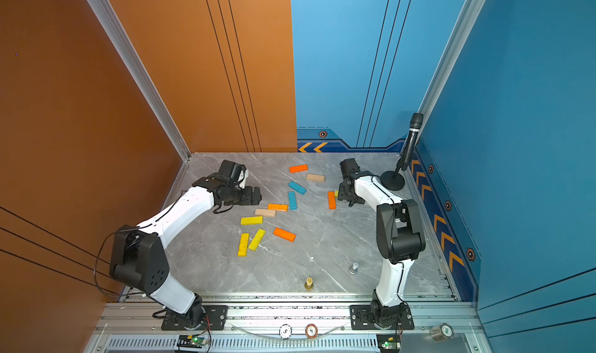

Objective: Assemble the number 6 with building blocks
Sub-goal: Assemble the building block at the center of the board, then adjust the building block at the center of the board.

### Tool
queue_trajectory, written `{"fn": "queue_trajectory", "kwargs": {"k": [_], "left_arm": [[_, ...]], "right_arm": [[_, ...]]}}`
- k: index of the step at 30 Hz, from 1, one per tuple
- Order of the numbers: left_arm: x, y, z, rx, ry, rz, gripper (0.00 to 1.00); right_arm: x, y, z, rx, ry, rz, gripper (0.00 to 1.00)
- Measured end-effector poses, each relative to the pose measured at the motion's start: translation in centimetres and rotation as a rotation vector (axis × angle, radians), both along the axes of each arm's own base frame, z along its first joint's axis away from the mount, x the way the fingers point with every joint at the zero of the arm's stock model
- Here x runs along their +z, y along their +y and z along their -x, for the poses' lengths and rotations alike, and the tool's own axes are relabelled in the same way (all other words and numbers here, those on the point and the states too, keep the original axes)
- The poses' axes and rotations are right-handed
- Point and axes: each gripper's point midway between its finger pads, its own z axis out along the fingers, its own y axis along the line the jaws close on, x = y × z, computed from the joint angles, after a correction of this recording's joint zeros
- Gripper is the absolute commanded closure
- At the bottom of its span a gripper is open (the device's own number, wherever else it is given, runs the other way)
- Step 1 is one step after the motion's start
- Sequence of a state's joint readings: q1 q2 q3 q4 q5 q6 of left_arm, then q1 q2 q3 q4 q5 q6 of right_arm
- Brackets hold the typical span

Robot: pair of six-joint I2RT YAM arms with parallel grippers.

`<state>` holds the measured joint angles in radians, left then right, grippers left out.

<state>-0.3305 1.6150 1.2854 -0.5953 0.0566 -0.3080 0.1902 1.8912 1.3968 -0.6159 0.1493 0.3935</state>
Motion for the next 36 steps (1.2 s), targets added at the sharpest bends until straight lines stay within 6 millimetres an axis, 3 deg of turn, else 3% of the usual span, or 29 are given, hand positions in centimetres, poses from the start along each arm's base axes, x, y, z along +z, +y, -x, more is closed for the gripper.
{"fn": "queue_trajectory", "kwargs": {"k": [11, 24, 36], "left_arm": [[-1.4, -0.6, 0.1, -0.014, 0.035, -0.013, 0.02], [-1.3, -0.9, -0.3, -0.018, 0.031, -0.012, 0.02], [-1.5, -0.9, -0.3, -0.019, 0.035, -0.013, 0.02]], "right_arm": [[-4.0, -0.9, -0.8, 0.018, 0.091, 0.012, 0.36], [-5.0, -2.1, -1.1, 0.054, 0.121, 0.034, 0.47], [-5.0, -2.1, -3.2, 0.066, 0.102, 0.036, 0.49]]}}
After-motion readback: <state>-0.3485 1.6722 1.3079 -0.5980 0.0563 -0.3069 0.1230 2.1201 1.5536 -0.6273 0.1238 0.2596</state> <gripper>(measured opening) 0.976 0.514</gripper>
